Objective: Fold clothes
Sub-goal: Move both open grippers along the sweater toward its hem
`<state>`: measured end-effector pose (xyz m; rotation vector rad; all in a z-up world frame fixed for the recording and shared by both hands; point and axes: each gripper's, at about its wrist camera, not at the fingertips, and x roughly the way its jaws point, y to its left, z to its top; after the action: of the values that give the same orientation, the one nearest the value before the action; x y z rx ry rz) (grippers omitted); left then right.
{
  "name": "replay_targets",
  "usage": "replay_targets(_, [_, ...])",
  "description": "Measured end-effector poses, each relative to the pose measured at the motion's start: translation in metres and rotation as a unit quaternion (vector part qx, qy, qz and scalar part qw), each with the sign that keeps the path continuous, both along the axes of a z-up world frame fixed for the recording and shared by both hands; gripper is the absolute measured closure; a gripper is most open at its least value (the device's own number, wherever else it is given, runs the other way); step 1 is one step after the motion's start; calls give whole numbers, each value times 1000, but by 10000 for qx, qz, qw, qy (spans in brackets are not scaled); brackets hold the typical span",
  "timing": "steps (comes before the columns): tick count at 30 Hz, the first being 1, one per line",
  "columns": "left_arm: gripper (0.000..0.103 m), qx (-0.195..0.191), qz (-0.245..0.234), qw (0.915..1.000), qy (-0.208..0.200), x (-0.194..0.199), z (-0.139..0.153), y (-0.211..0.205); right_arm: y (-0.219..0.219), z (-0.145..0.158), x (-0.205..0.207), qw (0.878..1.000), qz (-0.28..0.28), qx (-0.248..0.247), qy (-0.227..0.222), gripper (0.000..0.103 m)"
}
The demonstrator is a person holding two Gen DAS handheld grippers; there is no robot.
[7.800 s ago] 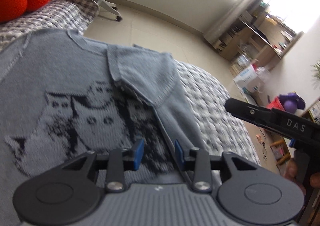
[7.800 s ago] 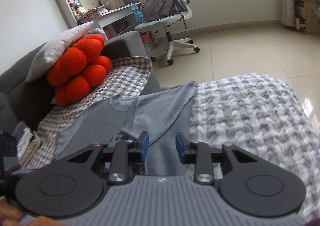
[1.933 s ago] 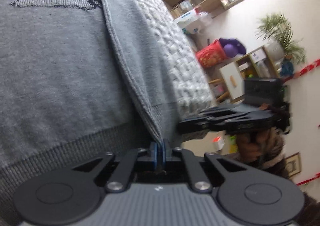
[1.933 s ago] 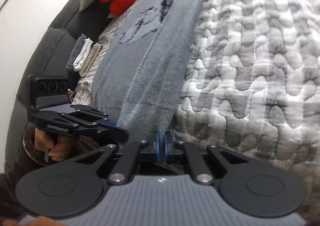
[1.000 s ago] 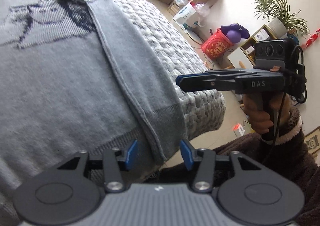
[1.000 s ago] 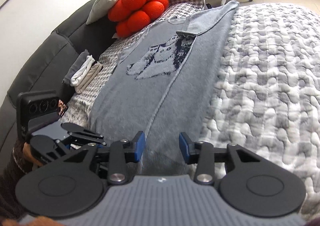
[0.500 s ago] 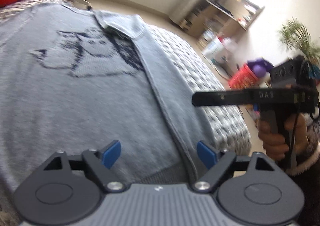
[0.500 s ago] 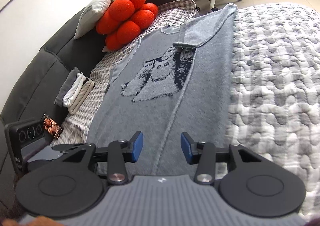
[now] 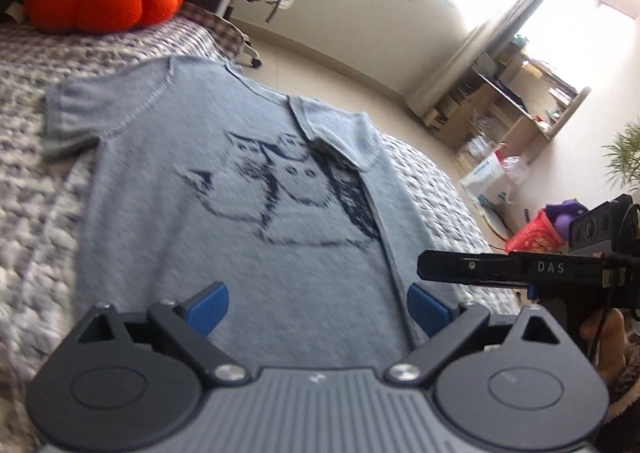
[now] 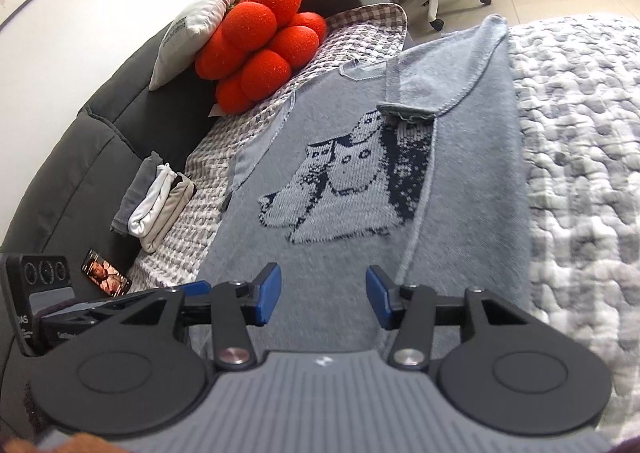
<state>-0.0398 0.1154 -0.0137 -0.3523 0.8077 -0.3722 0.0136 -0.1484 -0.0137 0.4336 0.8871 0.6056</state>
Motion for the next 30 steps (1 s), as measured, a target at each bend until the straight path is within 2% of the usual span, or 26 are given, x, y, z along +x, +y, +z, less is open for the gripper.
replay_targets(5, [6,205,124,9997,63,18,5,16,12,0,19,9998,-61,38,181,51])
replay_targets(11, [3,545,253,9981,-153,44,23,41,26,13,42,9992,-270,230,165,48])
replay_targets(15, [3,706,171,9966,-383,67,37,55,48,23,59,9997,-223,-46,81,47])
replay_targets(22, [1,597,484,9943,-737,101,46,91,96,32,90,9998,-158,-143,-1,47])
replay_targets(30, [1,328,1177,9906,-619,123,12,151,153,28,121,9994,-6,-289,-166,46])
